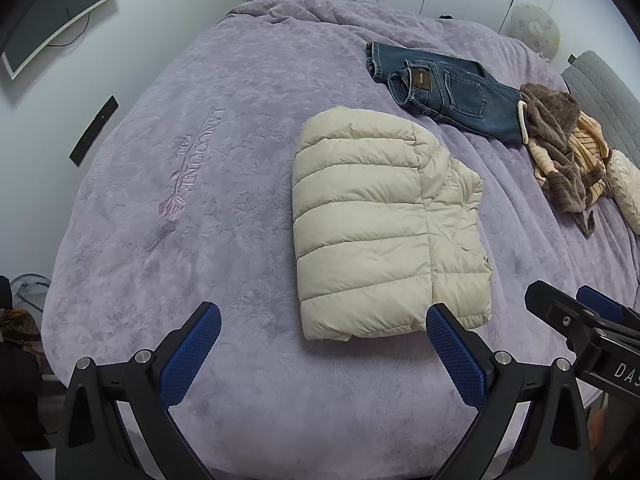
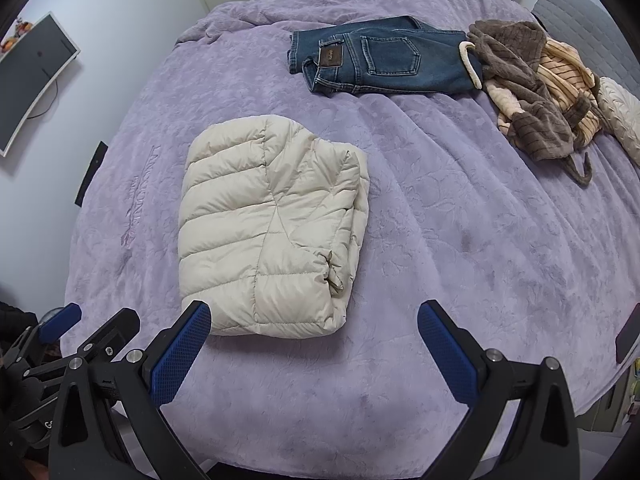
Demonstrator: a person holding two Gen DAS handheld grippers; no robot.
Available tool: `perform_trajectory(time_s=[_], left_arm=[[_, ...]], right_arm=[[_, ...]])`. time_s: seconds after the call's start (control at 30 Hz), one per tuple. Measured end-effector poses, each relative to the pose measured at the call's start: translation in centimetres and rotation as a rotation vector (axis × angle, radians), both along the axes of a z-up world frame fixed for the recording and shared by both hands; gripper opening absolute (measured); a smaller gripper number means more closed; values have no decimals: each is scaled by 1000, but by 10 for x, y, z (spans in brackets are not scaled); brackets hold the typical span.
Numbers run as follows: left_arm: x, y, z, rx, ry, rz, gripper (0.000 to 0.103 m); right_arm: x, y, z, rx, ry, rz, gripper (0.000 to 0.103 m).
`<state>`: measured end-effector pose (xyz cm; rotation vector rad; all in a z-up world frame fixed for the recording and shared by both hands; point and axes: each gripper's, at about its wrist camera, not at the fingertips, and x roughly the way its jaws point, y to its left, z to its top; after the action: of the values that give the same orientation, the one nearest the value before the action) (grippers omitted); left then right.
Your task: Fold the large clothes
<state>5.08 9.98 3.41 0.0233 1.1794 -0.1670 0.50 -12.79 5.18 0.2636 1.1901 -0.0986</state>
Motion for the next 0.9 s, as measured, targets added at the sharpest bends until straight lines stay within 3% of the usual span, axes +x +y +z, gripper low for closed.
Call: perform_trajectory(time_s=[0.9], left_arm=[[-2,-1,0,5,1,-3,103]], right_arm=[[0,1,1,-1,1,0,103]])
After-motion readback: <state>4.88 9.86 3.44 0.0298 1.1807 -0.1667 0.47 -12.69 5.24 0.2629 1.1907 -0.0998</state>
